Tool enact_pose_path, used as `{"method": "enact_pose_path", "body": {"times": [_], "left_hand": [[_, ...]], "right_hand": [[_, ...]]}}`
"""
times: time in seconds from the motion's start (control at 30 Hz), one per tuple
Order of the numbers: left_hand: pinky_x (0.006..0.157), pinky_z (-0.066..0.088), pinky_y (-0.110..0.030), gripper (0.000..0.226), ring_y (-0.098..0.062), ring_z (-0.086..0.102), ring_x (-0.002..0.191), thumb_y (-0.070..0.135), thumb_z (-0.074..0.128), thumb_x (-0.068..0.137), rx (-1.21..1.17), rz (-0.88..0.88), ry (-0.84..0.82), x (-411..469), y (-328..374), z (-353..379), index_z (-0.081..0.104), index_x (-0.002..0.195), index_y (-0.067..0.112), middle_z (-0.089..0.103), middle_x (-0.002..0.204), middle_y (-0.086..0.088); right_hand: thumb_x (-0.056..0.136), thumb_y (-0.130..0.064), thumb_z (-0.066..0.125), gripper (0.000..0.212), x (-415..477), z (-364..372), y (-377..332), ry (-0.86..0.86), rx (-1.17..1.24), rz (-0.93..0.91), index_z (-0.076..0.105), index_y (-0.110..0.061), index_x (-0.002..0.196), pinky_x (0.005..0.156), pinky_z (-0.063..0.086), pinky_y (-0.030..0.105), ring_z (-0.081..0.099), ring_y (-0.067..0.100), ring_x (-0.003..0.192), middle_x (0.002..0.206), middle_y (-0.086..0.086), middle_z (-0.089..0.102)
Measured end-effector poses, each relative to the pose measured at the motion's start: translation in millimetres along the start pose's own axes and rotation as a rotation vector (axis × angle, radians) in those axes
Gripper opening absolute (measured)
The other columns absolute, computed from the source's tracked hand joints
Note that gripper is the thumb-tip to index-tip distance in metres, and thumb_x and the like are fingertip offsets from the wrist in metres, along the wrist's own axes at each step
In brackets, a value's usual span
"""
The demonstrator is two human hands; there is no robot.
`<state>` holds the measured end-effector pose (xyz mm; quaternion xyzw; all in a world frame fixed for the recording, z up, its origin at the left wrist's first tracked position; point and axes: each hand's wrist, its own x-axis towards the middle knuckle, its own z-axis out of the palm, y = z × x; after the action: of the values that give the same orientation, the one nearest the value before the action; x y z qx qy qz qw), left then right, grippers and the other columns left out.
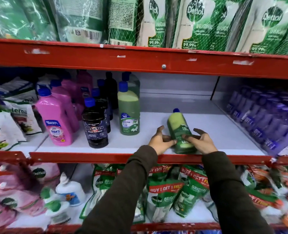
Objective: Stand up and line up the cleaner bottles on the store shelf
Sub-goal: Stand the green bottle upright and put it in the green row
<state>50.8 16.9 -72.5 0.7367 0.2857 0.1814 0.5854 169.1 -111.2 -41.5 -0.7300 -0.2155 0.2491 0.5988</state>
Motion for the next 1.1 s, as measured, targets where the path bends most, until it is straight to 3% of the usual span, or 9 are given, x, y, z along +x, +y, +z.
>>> {"method": "enact_pose_path", "body": {"times": [0.1, 0.23, 0.37, 0.53, 0.7, 0.8, 0.9, 1.03, 1.1], "left_hand": [[0.1, 0.05, -0.037, 0.079, -0.024, 0.058, 0.112, -0.001, 0.067, 0.086, -0.099, 0.106, 0.044, -14.3, 5.2, -9.7, 0.025, 0.152, 0.014, 0.053, 0.139, -0.017], [0.098, 0.049, -0.03, 0.06, -0.02, 0.059, 0.111, -0.007, 0.057, 0.089, -0.051, 0.247, 0.162, -39.2, 5.8, -42.3, 0.044, 0.139, 0.025, 0.054, 0.137, -0.008], [0.084, 0.049, -0.009, 0.059, -0.019, 0.057, 0.115, -0.009, 0.052, 0.091, -0.007, 0.272, 0.267, -62.4, -7.0, -93.2, 0.043, 0.141, 0.021, 0.057, 0.127, -0.008], [0.097, 0.044, -0.014, 0.055, -0.017, 0.056, 0.12, -0.011, 0.046, 0.093, 0.061, 0.261, 0.319, -86.1, -26.0, -128.0, 0.04, 0.144, 0.01, 0.057, 0.133, -0.011], [0.084, 0.041, 0.002, 0.035, 0.022, 0.055, 0.1, -0.002, 0.043, 0.098, 0.077, 0.307, 0.373, -90.2, -33.0, -133.8, 0.048, 0.131, 0.008, 0.059, 0.117, 0.003], [0.085, 0.046, -0.011, 0.018, 0.008, 0.059, 0.095, 0.004, 0.047, 0.099, 0.069, 0.346, 0.392, -90.8, -33.3, -135.5, 0.054, 0.113, 0.013, 0.062, 0.107, 0.005], [0.088, 0.047, -0.021, 0.009, -0.007, 0.06, 0.092, 0.003, 0.052, 0.096, 0.028, 0.369, 0.377, -89.9, -35.0, -138.2, 0.056, 0.101, 0.009, 0.062, 0.102, -0.002], [0.103, 0.043, -0.017, 0.045, -0.002, 0.051, 0.127, 0.006, 0.056, 0.096, -0.045, 0.343, 0.286, -91.8, -34.1, -142.7, 0.045, 0.138, 0.017, 0.053, 0.14, 0.004], [0.108, 0.038, -0.013, 0.059, 0.001, 0.041, 0.139, 0.008, 0.055, 0.097, -0.076, 0.325, 0.203, -90.6, -35.1, -144.2, 0.032, 0.149, 0.024, 0.044, 0.15, 0.01]], "right_hand": [[0.081, 0.005, 0.076, 0.078, -17.2, 10.1, -4.2, -0.037, 0.107, -0.136, 0.038, -0.002, 0.149, 0.064, 0.056, 0.01, 0.061, 0.025, 0.11, 0.139, 0.021, 0.056], [0.074, 0.011, 0.079, 0.069, -32.3, 42.0, -11.4, -0.103, 0.114, -0.315, 0.052, -0.001, 0.136, 0.095, 0.059, 0.042, 0.068, 0.031, 0.109, 0.131, 0.014, 0.063], [0.072, 0.011, 0.081, 0.065, -41.7, 93.3, -10.9, -0.199, 0.156, -0.371, 0.056, -0.007, 0.129, 0.074, 0.061, 0.022, 0.074, 0.005, 0.085, 0.117, 0.0, 0.069], [0.073, 0.013, 0.079, 0.067, -48.1, 144.0, -1.1, -0.287, 0.202, -0.355, 0.052, -0.005, 0.131, 0.084, 0.063, 0.034, 0.072, 0.022, 0.097, 0.118, 0.005, 0.069], [0.072, 0.013, 0.08, 0.064, -44.7, 144.4, 1.8, -0.3, 0.203, -0.373, 0.052, -0.021, 0.12, 0.086, 0.06, 0.025, 0.072, 0.014, 0.101, 0.116, -0.012, 0.068], [0.077, 0.006, 0.079, 0.051, -44.4, 140.3, 5.4, -0.243, 0.134, -0.42, 0.057, -0.022, 0.113, 0.097, 0.056, 0.032, 0.068, 0.023, 0.113, 0.117, -0.006, 0.066], [0.079, 0.002, 0.077, 0.057, -44.3, 138.7, 6.0, -0.315, -0.021, -0.45, 0.06, -0.032, 0.122, 0.092, 0.058, 0.029, 0.067, 0.025, 0.113, 0.117, -0.005, 0.069], [0.065, -0.01, 0.092, 0.075, -47.5, 138.0, 2.7, -0.425, -0.017, -0.375, 0.057, -0.03, 0.129, 0.091, 0.059, 0.032, 0.069, 0.015, 0.115, 0.125, -0.004, 0.069], [0.067, -0.008, 0.091, 0.066, -47.0, 139.1, 3.5, -0.414, 0.007, -0.367, 0.055, -0.021, 0.121, 0.092, 0.058, 0.03, 0.069, 0.017, 0.115, 0.124, -0.003, 0.069]]}}
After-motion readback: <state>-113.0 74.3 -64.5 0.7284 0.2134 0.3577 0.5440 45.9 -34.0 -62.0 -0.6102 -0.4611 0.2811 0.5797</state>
